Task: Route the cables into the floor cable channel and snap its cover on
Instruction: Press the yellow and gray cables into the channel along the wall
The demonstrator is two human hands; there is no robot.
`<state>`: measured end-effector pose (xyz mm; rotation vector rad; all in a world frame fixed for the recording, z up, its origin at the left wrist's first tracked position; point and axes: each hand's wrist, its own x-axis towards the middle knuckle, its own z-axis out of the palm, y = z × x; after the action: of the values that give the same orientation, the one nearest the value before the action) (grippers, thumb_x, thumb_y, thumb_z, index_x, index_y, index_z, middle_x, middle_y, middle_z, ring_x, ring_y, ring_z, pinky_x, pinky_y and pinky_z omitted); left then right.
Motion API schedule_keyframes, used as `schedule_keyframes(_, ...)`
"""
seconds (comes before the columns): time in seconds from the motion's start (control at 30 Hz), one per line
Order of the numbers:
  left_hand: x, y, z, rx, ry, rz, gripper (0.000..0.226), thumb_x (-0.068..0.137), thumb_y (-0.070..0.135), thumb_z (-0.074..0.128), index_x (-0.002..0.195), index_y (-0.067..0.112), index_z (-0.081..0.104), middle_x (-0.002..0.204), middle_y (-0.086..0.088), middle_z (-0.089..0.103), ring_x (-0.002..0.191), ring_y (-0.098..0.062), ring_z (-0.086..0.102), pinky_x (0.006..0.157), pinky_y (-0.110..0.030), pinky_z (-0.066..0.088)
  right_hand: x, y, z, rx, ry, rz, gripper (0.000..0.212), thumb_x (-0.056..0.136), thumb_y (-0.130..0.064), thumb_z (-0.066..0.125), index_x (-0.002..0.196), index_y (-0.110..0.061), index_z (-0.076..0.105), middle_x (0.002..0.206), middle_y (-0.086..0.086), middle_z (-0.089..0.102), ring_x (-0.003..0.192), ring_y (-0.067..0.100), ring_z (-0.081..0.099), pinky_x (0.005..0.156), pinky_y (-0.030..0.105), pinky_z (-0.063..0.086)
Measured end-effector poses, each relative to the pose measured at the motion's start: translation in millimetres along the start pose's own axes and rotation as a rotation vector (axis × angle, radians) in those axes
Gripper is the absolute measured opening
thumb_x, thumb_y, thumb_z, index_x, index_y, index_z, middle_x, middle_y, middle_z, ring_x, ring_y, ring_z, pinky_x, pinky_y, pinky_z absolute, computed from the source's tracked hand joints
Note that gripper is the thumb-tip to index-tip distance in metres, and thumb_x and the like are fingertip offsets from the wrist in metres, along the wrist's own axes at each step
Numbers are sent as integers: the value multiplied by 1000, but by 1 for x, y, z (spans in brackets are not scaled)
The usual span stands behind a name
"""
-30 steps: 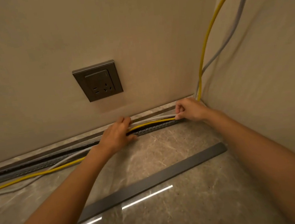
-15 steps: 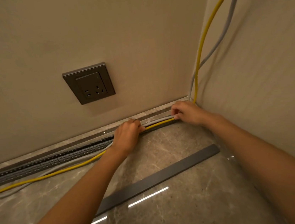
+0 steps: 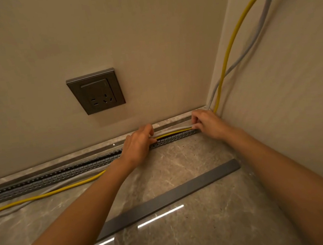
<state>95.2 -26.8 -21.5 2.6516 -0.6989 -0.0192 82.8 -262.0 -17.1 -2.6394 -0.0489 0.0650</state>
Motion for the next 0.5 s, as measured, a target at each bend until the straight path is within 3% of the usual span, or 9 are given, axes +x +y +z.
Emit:
schedule_keyframes(0.13, -2, -8, -2, -74, 15, 55, 8, 88, 4, 54, 96, 1, 55, 103, -18, 56, 93, -32, 50, 78, -42, 43, 3, -4, -4, 7, -26, 36, 38, 82, 1, 61, 55, -18, 41, 81, 16, 60, 81, 24, 53, 70, 32, 39)
schedule_keyframes(0.23, -3, -7, 0, -27, 47, 79, 7, 88, -2, 51, 87, -1, 59, 97, -21, 58, 91, -35, 51, 77, -46, 45, 6, -5, -3, -25, -38, 87, 24, 83, 2, 59, 62, -8, 52, 94, 24, 67, 89, 31, 59, 77, 34, 45)
schedule_keyframes(0.4, -4, -1, 0, 211, 20, 224, 17, 82, -4, 55, 94, 4, 64, 99, -18, 59, 92, -33, 53, 73, -39, 39, 6, 0, 3, -76, -15, 131, 32, 87, 1, 54, 59, -12, 45, 104, 27, 64, 100, 34, 59, 83, 33, 47)
schedule_keyframes(0.5, -11, 6, -4, 339, 51, 330, 12, 68, -2, 74, 76, 1, 66, 75, -17, 63, 67, -31, 60, 55, -32, 45, 7, 1, 5, -81, -32, 136, 23, 87, 2, 55, 65, -6, 54, 107, 26, 60, 103, 35, 57, 86, 35, 46)
